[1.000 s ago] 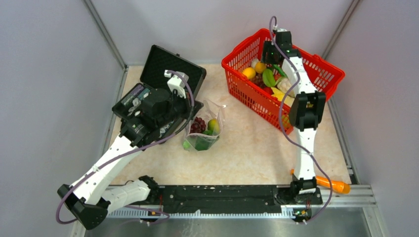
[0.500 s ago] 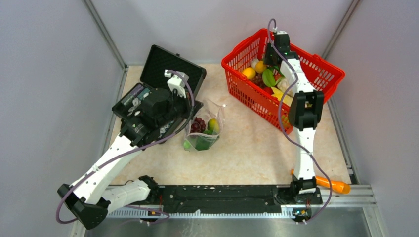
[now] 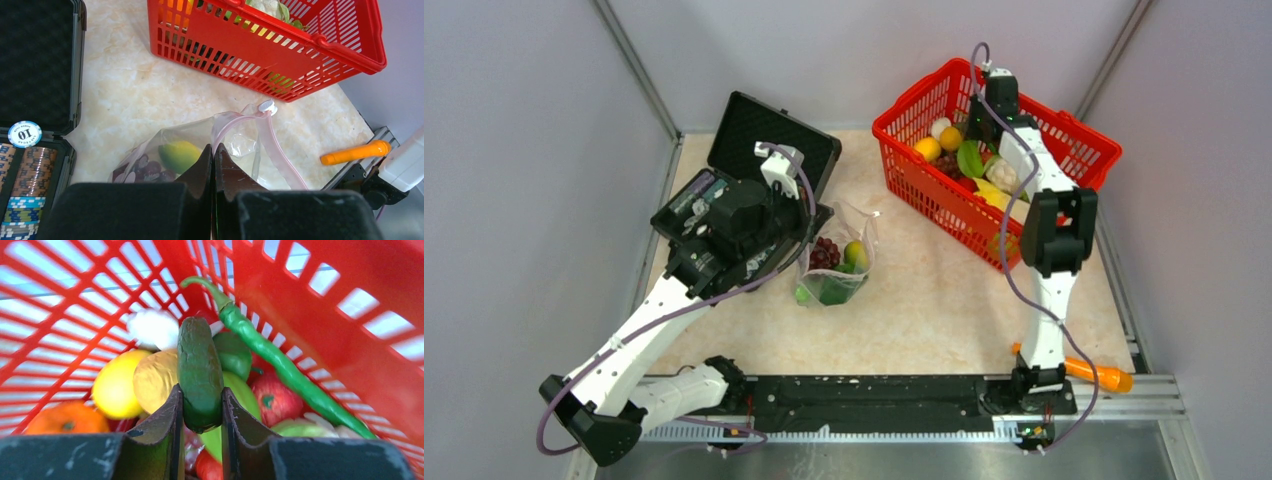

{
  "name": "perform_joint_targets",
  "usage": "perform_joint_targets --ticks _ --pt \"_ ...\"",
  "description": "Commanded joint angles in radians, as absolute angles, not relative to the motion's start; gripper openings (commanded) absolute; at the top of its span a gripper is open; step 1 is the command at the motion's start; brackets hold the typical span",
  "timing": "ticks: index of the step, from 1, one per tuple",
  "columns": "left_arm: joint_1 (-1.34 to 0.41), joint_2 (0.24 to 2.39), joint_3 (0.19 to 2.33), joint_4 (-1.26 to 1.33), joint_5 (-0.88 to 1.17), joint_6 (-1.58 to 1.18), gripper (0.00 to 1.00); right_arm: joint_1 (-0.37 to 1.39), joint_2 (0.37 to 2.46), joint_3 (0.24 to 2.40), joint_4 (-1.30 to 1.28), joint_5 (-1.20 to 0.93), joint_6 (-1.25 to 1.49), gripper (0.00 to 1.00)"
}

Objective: Place the food in the zip-top bag and seal the zipper
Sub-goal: Pick up the fake vegetable from the bin.

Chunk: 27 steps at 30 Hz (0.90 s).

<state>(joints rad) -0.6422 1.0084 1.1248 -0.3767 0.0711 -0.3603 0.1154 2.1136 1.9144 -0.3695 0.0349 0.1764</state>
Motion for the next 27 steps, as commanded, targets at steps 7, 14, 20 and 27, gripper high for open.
perform_joint_targets --ticks 7,14,20,27 --pt "-0.643 1.017 1.136 -0.337 0.107 -0.377 0.00 0.110 1.606 1.516 -0.129 -0.065 0.223 0.00" --pt "-0.643 1.012 1.119 -0.330 0.101 -0.385 0.00 0.106 1.366 1.312 -0.046 -0.131 0.261 0.00" --pt "-0.643 1.026 1.125 -0.324 0.110 -0.385 0.00 0.107 1.163 1.181 0.046 -0.274 0.246 0.00" --pt "-0.643 1.034 1.129 -0.319 0.101 -0.386 0.00 0.119 1.009 1.175 0.027 -0.656 0.215 0.00"
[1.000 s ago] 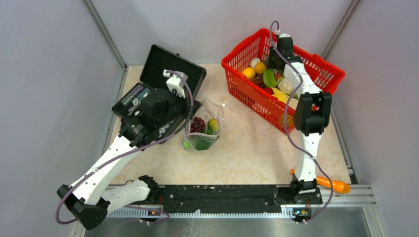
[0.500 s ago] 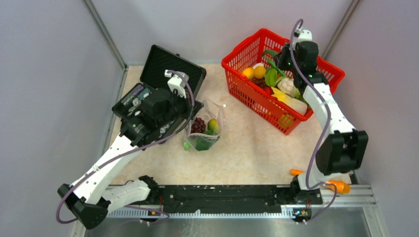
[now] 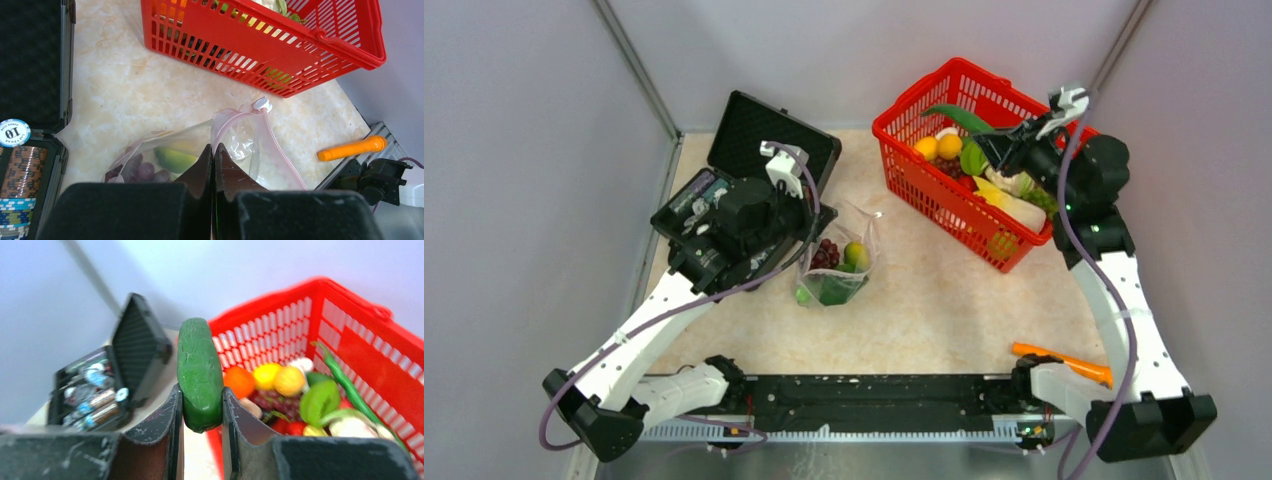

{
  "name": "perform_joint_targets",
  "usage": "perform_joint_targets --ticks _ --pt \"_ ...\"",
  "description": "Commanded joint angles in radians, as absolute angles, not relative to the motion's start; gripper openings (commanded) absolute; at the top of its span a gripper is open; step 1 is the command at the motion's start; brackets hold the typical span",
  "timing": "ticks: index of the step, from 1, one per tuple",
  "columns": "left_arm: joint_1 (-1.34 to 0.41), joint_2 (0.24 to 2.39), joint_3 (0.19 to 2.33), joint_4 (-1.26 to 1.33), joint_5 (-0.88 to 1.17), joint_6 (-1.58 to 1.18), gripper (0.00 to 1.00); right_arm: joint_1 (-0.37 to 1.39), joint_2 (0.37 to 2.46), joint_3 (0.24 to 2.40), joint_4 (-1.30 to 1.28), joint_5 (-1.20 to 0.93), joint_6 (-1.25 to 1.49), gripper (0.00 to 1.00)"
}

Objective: Place the food in the zip-top bag and seal the zipper
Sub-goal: Pick up the fake vegetable from the bin, then place the fake vegetable in the zipper food storage bag.

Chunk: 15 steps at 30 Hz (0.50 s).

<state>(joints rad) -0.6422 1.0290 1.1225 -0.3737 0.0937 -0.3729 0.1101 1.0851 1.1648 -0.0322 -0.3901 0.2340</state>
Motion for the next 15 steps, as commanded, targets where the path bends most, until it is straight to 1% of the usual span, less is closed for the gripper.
perform_joint_targets --ticks 1,4,6,11,15 --pt "-0.643 1.033 1.128 -0.317 0.099 -0.387 0.00 0.130 0.988 1.166 0.030 -0.700 0.214 0.00" --pt "-0.643 1.031 1.126 -0.310 0.090 -0.392 0.00 0.178 0.931 1.149 0.006 -0.767 0.196 0.00" --pt "-0.643 1.031 1.129 -0.306 0.082 -0.394 0.00 0.221 0.912 1.157 -0.060 -0.783 0.173 0.00" --pt "-0.643 1.026 1.128 -0.292 0.057 -0.399 0.00 0.335 0.918 1.192 -0.204 -0.794 0.095 0.00" --pt "-0.643 1.021 1.123 -0.283 0.052 -0.402 0.00 0.366 0.933 1.167 -0.202 -0.868 0.100 0.00"
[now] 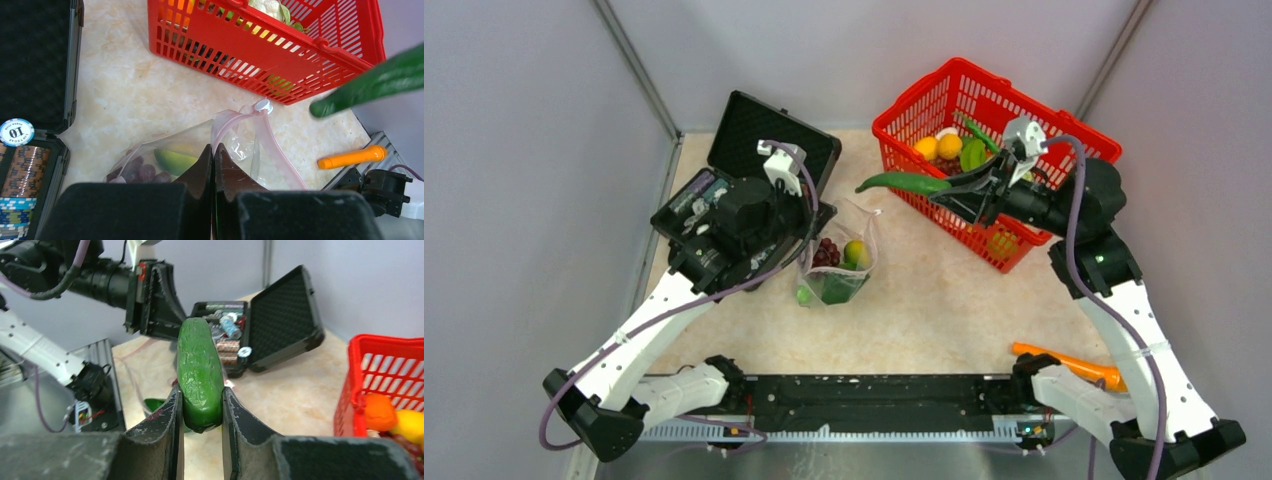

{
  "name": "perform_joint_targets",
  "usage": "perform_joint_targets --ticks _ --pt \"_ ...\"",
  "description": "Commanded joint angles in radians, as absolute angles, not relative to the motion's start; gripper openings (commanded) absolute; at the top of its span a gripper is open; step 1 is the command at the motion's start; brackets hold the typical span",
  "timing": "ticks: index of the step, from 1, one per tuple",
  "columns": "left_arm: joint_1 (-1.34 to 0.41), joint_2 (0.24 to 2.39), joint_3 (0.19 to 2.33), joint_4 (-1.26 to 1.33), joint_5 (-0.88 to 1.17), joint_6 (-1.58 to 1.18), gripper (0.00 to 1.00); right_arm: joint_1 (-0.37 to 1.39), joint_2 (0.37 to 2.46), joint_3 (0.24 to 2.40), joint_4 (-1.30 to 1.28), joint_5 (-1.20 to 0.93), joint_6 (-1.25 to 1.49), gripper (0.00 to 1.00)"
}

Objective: Place the food in the zip-top bag and seal the zipper
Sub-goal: Place the fake vegetable in the zipper food storage bag.

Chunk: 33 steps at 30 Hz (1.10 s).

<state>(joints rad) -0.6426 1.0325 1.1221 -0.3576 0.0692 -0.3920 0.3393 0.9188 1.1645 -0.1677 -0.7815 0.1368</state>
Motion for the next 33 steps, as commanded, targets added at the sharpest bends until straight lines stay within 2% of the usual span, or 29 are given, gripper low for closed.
perform_joint_targets --ticks 1,4,9,18,26,33 --pt "-0.643 1.020 1.123 -0.284 0.052 -0.402 0.00 0.381 0.947 1.180 -0.240 -0.868 0.080 0.00" --pt "-0.643 1.018 1.121 -0.285 0.051 -0.403 0.00 0.461 0.988 1.239 -0.400 -0.748 -0.029 0.00" --pt "-0.643 1.027 1.126 -0.270 0.094 -0.411 0.00 0.603 1.078 1.307 -0.505 -0.606 -0.107 0.00" --pt "-0.643 1.023 1.124 -0.264 0.118 -0.421 0.00 0.885 1.294 1.469 -0.625 -0.044 -0.141 0.00" --pt "-0.643 1.003 1.109 -0.257 0.106 -0.427 0.00 0.959 1.408 1.529 -0.626 0.196 -0.110 0.00" --pt "-0.643 0.989 1.101 -0.258 0.088 -0.425 0.00 0.968 1.457 1.532 -0.607 0.263 -0.067 0.02"
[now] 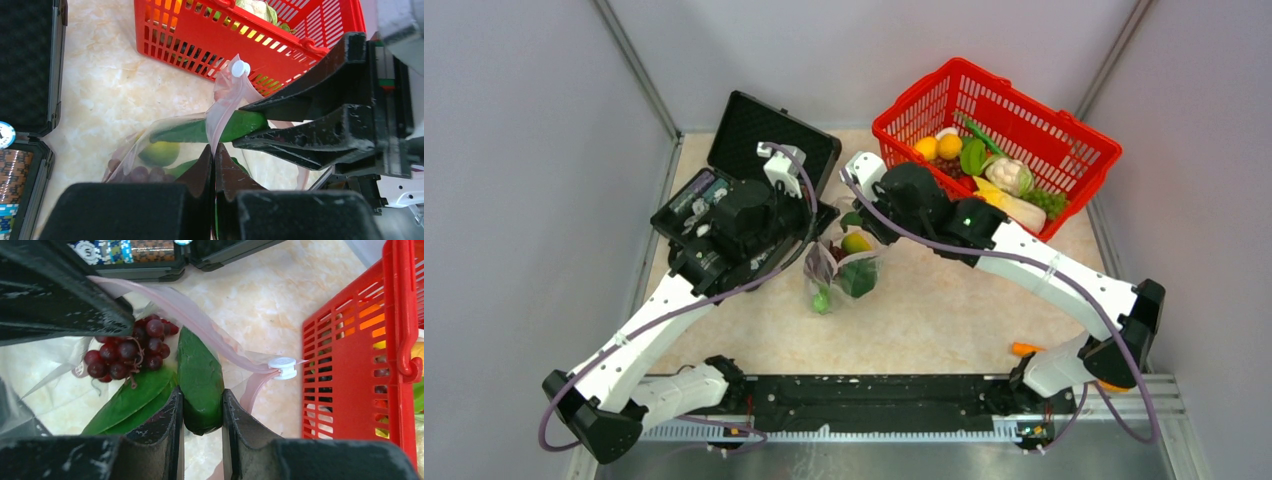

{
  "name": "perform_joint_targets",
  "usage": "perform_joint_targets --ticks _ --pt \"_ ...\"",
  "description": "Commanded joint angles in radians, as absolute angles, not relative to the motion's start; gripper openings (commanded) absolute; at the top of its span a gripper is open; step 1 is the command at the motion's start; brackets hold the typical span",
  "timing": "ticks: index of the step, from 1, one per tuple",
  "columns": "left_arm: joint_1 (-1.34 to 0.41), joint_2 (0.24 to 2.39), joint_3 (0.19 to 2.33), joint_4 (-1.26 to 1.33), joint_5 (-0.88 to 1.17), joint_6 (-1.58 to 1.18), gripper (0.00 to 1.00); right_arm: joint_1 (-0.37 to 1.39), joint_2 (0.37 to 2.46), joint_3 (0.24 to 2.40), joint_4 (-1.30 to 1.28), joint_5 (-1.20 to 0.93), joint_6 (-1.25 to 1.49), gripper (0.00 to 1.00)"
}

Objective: Place the food in the zip-top bag and seal the zipper
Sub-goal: Place the fake vegetable in the zipper food storage bag.

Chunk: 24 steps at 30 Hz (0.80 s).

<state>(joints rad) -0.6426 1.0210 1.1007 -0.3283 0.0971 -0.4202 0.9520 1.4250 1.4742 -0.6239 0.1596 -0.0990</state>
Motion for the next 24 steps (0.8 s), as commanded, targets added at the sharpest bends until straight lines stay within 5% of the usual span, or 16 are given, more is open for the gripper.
perform_joint_targets --ticks 1,9,16,24 --pt "-0.643 0.989 1.100 -0.257 0.088 -0.426 0.00 0.967 1.470 1.540 -0.616 0.256 -0.067 0.03" --pt "-0.643 0.995 1.100 -0.247 0.090 -0.433 0.00 0.975 1.495 1.531 -0.580 0.217 -0.062 0.16" --pt "-0.643 1.003 1.104 -0.248 0.089 -0.433 0.00 0.984 1.442 1.483 -0.519 0.087 -0.068 0.57" --pt "-0.644 1.002 1.100 -0.248 0.079 -0.433 0.00 0.982 1.257 1.390 -0.404 0.100 -0.078 0.62"
